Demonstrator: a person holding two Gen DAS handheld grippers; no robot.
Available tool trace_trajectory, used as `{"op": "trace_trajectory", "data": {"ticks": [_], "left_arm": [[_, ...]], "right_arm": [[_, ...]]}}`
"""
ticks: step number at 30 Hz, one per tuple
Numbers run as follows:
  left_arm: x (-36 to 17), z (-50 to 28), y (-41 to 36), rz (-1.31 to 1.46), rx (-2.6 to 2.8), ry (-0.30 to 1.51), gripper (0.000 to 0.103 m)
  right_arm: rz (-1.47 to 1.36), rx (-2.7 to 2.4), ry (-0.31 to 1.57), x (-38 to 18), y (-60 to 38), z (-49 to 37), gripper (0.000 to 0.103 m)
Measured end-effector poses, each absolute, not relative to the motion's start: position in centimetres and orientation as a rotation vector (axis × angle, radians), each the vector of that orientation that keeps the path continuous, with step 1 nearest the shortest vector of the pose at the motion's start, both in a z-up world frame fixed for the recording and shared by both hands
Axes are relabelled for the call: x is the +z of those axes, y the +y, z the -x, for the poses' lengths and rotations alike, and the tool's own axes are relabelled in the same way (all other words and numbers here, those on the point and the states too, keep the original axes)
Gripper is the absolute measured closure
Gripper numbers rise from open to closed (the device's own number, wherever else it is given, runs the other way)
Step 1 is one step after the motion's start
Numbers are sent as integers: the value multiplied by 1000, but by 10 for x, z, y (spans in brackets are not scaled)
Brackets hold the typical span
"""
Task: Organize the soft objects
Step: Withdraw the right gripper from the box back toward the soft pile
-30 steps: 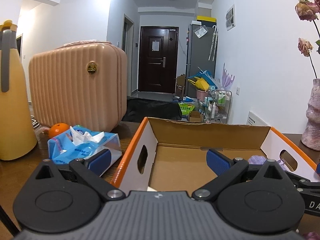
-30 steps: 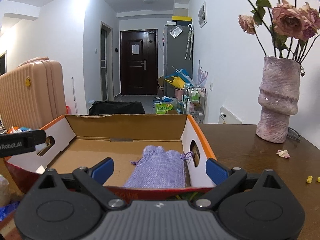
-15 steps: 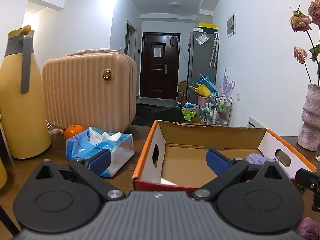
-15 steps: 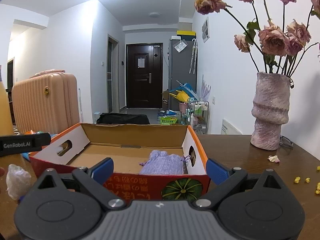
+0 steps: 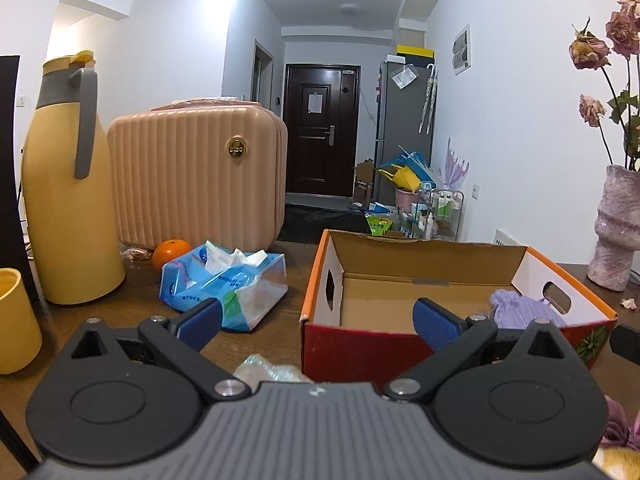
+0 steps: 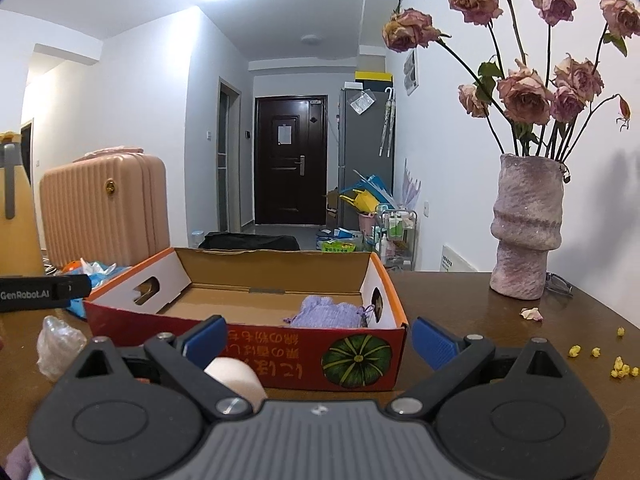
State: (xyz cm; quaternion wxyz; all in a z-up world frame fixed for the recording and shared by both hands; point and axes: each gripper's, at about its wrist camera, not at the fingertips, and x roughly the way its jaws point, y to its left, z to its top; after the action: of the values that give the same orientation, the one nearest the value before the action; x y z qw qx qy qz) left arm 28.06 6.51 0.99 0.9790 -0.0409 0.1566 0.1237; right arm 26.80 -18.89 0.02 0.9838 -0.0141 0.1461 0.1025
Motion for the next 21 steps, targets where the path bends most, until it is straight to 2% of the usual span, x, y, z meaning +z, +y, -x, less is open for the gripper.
{"op": "trace_trajectory", "data": {"ticks": [21], "left_arm": [[10,-223,59,67,196,337,0]], "right_arm": [[67,264,272,3,-188,-212,0]]}}
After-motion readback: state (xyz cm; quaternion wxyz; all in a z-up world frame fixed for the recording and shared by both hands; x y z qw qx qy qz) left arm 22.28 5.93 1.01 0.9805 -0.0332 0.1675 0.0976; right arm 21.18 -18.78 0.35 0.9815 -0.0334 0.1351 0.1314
